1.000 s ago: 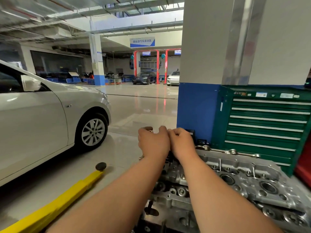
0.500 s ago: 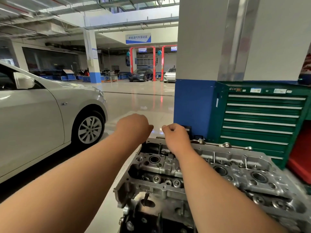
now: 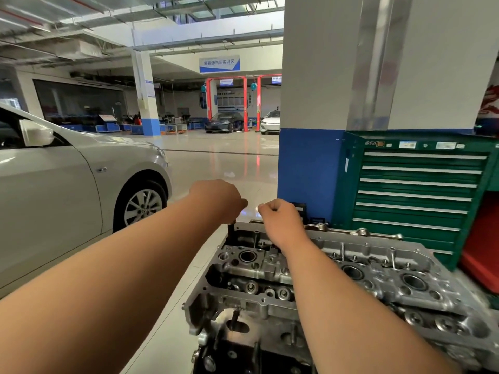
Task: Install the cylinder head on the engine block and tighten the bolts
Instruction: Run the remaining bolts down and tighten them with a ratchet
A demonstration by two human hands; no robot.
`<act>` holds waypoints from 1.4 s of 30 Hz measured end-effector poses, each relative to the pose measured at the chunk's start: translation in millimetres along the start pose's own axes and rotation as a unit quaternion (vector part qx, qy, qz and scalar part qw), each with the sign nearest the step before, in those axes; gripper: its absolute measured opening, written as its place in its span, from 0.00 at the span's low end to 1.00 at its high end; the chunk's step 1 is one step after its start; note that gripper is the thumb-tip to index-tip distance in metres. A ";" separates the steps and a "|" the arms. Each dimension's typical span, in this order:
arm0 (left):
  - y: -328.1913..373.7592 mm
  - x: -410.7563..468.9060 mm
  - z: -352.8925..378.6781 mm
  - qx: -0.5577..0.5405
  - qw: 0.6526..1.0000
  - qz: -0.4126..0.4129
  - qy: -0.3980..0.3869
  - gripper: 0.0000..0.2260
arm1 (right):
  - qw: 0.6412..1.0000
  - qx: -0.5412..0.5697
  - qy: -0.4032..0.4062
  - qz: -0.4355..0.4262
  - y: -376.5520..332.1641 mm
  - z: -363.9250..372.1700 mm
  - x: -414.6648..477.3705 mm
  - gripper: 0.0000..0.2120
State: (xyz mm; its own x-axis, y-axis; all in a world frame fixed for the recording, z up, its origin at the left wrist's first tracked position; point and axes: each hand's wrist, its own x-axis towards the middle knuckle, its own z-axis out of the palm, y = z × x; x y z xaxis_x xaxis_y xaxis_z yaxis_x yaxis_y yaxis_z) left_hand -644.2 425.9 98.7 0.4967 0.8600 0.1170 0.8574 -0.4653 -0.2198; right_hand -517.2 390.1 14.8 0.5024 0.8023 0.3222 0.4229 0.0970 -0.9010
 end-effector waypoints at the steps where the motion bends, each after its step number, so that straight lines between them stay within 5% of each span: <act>1: 3.1 0.9 -1.6 0.000 1.000 0.006 -0.008 0.12 | 1.000 -0.002 0.000 0.001 0.0 -0.3 0.4 0.08; 11: -8.4 0.8 -8.3 -0.019 0.995 0.070 -0.070 0.15 | 1.000 -0.008 -0.001 0.015 -0.1 0.6 0.6 0.07; 18: 5.6 -1.5 13.6 -0.157 0.987 -0.008 0.025 0.10 | 1.000 -0.003 -0.002 0.019 -0.6 0.8 0.3 0.06; 20: 27.3 -3.6 27.1 -0.305 0.946 -0.079 0.074 0.10 | 1.000 -0.005 -0.006 0.017 -1.5 0.0 -0.2 0.06; 24: 47.4 4.2 37.7 -0.610 0.746 -0.180 0.197 0.11 | 1.000 -0.009 -0.013 0.000 -2.1 -1.2 -2.0 0.11; 26: 46.5 2.5 36.4 -0.654 0.688 -0.202 0.240 0.09 | 1.000 -0.010 -0.012 0.001 -1.4 -1.0 -2.0 0.09; 29: 27.2 3.7 35.4 -0.685 0.702 -0.129 0.148 0.20 | 1.000 -0.013 -0.013 0.001 -1.4 -0.7 -0.7 0.07; 32: -0.8 15.3 37.6 -0.754 0.655 -0.028 -0.045 0.21 | 1.000 -0.019 -0.012 0.000 -1.2 -0.2 1.0 0.07; 34: 6.5 16.3 42.9 -0.751 0.656 -0.066 0.031 0.18 | 1.000 -0.018 -0.009 0.002 -0.9 0.4 0.8 0.08; 36: 35.9 8.5 53.3 -0.688 0.675 -0.157 0.216 0.13 | 1.000 -0.017 -0.006 0.006 -1.2 0.5 1.7 0.10; 38: 64.9 -1.2 57.1 -0.689 0.626 -0.204 0.302 0.10 | 1.000 -0.005 -0.009 0.009 -1.5 0.9 1.4 0.12; 39: 68.0 -1.5 56.9 -0.688 0.618 -0.222 0.310 0.10 | 1.000 -0.001 -0.010 0.009 -1.8 0.9 1.1 0.11; 42: 35.6 11.0 52.5 -0.676 0.695 -0.176 0.169 0.14 | 1.000 -0.010 -0.010 0.005 -2.2 -0.5 -0.3 0.07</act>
State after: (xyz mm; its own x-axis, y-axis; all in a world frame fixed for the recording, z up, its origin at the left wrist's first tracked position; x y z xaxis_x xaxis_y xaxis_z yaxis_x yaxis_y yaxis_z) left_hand -615.4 429.7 41.3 0.0311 0.9787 0.2032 0.1640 -0.2055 0.9648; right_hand -517.9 389.3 16.9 0.4911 0.8151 0.3072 0.4331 0.0775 -0.8980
